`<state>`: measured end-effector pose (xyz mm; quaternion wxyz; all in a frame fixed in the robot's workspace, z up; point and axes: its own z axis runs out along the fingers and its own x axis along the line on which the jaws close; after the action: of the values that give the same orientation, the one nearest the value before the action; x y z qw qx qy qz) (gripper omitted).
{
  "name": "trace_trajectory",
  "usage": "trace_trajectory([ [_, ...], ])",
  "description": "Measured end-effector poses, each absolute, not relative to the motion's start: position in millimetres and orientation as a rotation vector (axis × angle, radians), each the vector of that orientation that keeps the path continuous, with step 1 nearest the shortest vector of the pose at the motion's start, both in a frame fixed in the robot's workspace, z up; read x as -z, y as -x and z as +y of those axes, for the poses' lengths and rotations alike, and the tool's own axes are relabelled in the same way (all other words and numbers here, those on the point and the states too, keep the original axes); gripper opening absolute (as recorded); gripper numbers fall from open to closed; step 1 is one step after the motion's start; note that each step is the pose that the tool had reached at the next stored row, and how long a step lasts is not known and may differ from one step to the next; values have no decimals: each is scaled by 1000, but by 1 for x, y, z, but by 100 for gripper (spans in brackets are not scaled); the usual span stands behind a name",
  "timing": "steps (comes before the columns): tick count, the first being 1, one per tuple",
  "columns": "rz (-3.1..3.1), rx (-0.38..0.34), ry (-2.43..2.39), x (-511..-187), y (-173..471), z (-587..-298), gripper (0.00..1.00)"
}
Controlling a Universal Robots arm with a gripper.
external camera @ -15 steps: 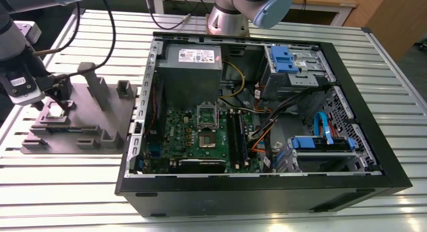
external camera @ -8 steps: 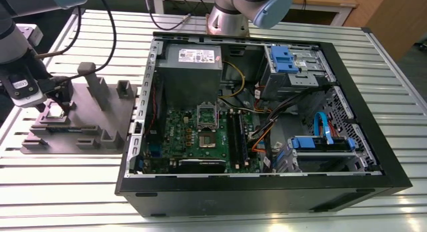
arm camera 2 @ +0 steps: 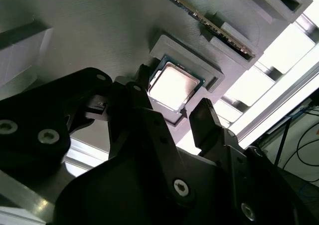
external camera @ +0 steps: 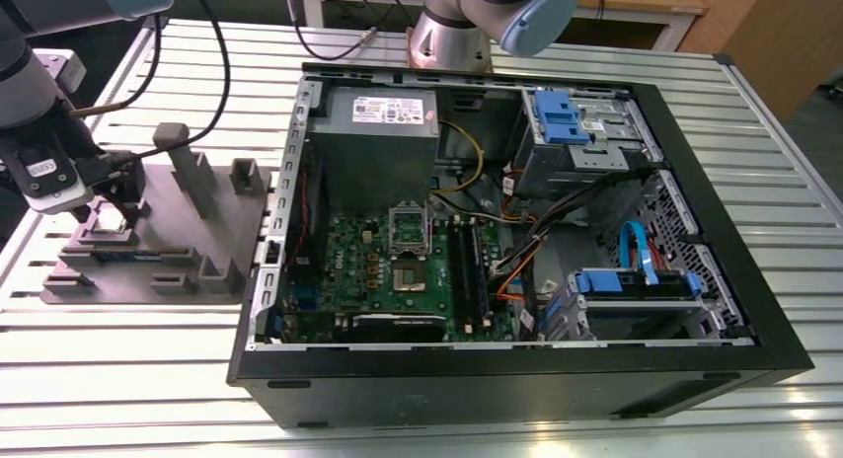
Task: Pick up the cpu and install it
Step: 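Pick up the cpu and move it towards the insertion slot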
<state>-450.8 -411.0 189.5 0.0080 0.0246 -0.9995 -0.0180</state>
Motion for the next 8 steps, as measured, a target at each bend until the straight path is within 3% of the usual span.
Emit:
trace_trajectory([
  [8,-3125,56,-77,-186,452,-411,59],
])
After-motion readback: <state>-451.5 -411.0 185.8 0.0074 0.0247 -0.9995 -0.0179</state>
